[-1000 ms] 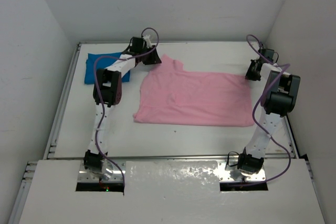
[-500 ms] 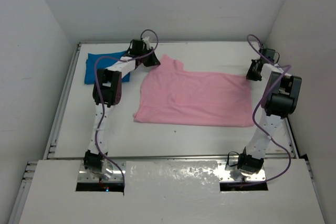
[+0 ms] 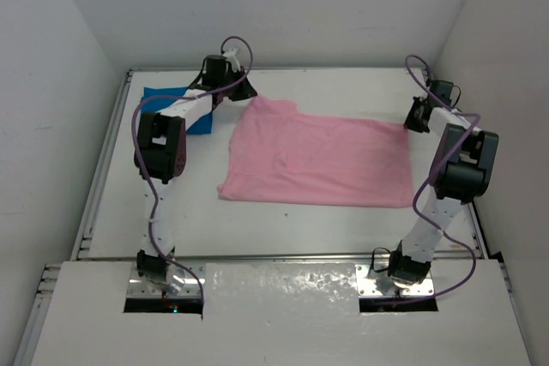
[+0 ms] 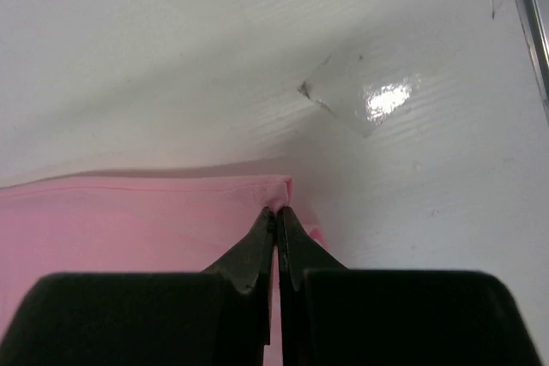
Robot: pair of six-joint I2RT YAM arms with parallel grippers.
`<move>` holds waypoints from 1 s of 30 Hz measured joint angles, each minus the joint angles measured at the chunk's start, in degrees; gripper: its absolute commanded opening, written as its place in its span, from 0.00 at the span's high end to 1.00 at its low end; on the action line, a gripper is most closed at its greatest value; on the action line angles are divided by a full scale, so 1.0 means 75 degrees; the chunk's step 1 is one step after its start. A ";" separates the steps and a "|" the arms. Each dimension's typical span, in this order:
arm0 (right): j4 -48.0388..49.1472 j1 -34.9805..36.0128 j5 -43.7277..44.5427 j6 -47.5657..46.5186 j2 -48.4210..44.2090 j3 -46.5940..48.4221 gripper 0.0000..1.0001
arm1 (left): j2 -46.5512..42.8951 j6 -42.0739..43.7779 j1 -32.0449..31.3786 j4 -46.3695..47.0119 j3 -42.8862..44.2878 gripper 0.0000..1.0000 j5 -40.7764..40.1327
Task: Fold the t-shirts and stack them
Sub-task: Fold the other side of the tshirt into a rectangle
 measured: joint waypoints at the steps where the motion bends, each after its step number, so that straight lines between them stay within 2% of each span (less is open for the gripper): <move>1: 0.0041 0.0000 -0.0003 0.0000 -0.0093 -0.0149 1.00 | -0.0213 0.0032 0.0003 0.0064 -0.0236 1.00 0.0003; 8: 0.0105 -0.0012 0.0009 -0.0006 -0.0726 -0.1043 1.00 | -0.1425 0.0323 0.0003 0.0440 -0.1886 1.00 -0.0012; 30: 0.0227 -0.0245 0.0184 -0.0009 -0.2282 -0.2900 1.00 | -0.4057 0.0985 0.0003 0.0667 -0.5047 1.00 -0.0029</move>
